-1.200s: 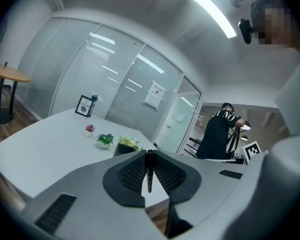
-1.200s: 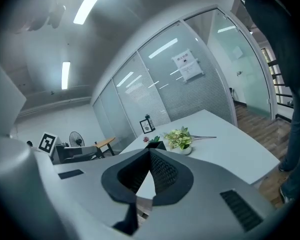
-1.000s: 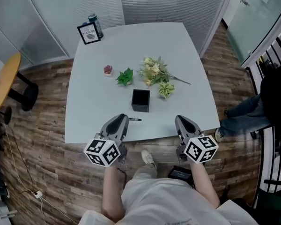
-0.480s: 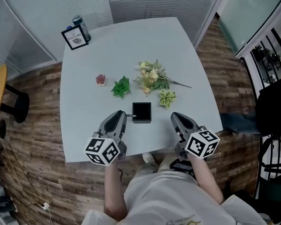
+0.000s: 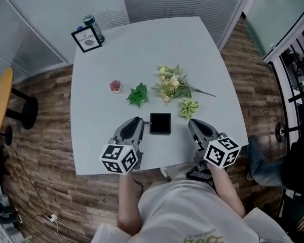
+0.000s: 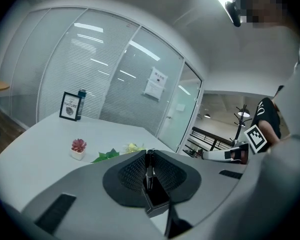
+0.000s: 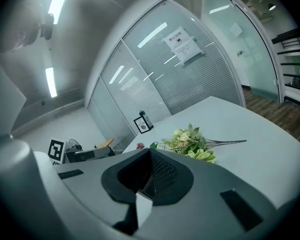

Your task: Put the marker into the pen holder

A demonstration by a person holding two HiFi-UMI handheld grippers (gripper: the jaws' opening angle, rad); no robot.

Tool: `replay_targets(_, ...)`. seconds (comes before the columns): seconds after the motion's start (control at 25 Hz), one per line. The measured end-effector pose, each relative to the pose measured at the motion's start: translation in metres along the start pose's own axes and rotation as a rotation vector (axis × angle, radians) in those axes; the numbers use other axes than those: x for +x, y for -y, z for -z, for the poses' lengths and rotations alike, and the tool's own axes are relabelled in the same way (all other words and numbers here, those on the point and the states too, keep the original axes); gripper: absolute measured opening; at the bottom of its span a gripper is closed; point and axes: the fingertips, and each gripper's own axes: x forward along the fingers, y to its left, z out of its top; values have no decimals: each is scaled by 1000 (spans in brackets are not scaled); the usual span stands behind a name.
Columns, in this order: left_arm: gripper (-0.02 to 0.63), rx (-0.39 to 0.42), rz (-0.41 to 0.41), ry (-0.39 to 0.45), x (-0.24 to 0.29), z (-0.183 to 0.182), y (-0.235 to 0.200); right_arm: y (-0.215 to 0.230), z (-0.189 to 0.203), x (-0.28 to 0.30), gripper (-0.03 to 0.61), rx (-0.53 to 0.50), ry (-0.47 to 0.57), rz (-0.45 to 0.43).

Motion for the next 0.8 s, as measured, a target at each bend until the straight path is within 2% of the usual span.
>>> replay_targets(0.28,48,28,4,-40,20,3,-4,19,-5,14,17,14,-6,-1)
replay_targets(0.8,48,72,-9,-147,49,37,-4,44,11,24,17,-7,-65,24)
